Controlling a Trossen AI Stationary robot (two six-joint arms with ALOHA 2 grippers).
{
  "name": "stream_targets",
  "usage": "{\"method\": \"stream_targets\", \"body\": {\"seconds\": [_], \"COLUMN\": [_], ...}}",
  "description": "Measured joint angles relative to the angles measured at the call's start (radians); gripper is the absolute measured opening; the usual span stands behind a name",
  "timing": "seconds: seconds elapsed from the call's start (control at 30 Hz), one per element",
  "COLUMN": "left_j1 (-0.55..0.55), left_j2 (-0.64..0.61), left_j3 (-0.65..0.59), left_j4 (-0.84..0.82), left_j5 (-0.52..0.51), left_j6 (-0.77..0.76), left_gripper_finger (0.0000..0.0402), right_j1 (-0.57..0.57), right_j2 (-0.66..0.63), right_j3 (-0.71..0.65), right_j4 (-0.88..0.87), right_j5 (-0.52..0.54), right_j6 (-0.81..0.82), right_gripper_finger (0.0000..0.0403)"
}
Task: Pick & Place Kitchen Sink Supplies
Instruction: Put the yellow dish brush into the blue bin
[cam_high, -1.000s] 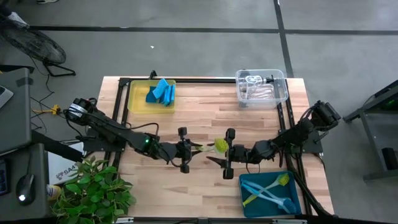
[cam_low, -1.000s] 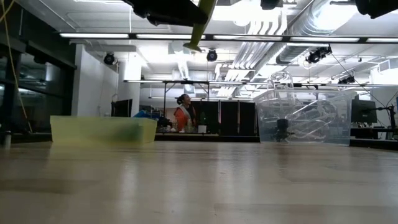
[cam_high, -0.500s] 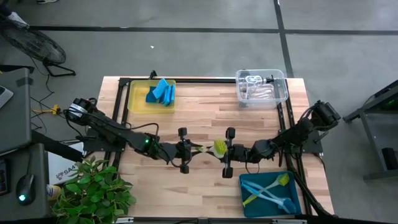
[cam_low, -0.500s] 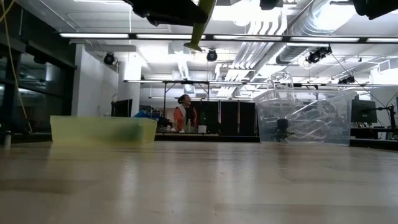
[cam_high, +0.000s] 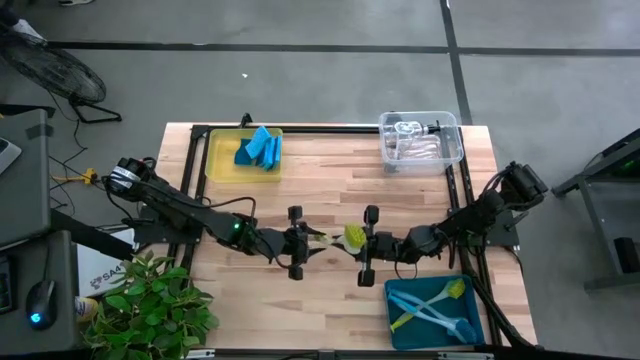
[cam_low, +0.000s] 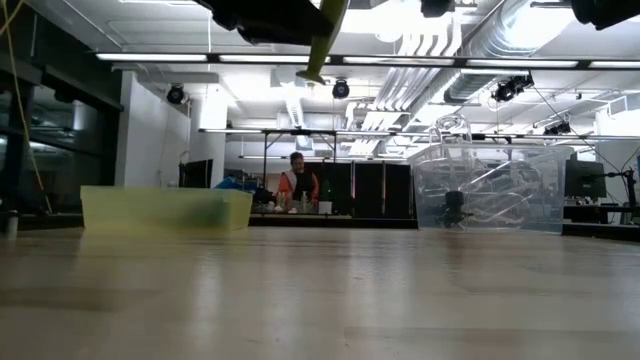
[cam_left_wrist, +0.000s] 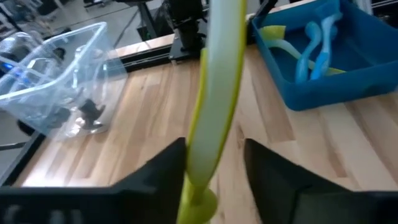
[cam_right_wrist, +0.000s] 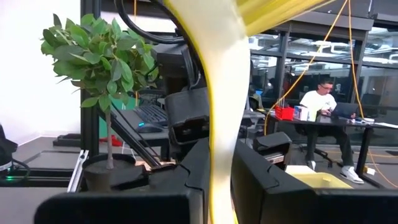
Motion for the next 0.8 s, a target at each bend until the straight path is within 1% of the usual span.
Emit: {"method": "stream_targets", "body": {"seconds": [0.07, 0.17, 0.3, 0.37, 0.43, 0.53, 0.67, 0.73, 0.8], "left_j1": [0.000, 0.000, -0.001, -0.002, -0.002, -0.002, -0.001, -0.001, -0.001], "left_j2": [0.000, 0.000, -0.001, -0.004, -0.009, -0.010, -0.010, -0.009, -0.009], "left_j3": [0.000, 0.000, 0.000, 0.000, 0.000, 0.000, 0.000, 0.000, 0.000], "left_j4": [-0.003, -0.023, -0.074, -0.092, -0.088, -0.094, -0.112, -0.140, -0.154], "left_j5": [0.023, 0.023, -0.059, -0.084, -0.084, -0.090, -0.092, -0.092, -0.093], "left_j6": [-0.008, -0.020, -0.038, -0.051, -0.055, -0.054, -0.078, -0.099, -0.116], "left_gripper_finger": [0.0185, 0.0234, 0.0274, 0.0283, 0.0286, 0.0286, 0.0287, 0.0287, 0.0287], "right_j1": [0.000, 0.000, 0.012, 0.022, 0.037, 0.068, 0.116, 0.141, 0.166], "right_j2": [-0.002, -0.018, -0.069, -0.116, -0.168, -0.246, -0.375, -0.436, -0.491], "right_j3": [0.000, 0.000, 0.000, -0.001, -0.001, -0.001, -0.001, -0.001, -0.001], "right_j4": [-0.009, -0.059, -0.179, -0.271, -0.383, -0.544, -0.785, -0.894, -0.977], "right_j5": [0.017, 0.044, 0.127, 0.182, 0.238, 0.278, 0.267, 0.243, 0.196], "right_j6": [0.000, 0.001, 0.006, 0.030, 0.066, 0.145, 0.364, 0.467, 0.548], "right_gripper_finger": [0.0035, 0.0035, 0.0035, 0.0035, 0.0035, 0.0035, 0.0035, 0.0035, 0.0035]}}
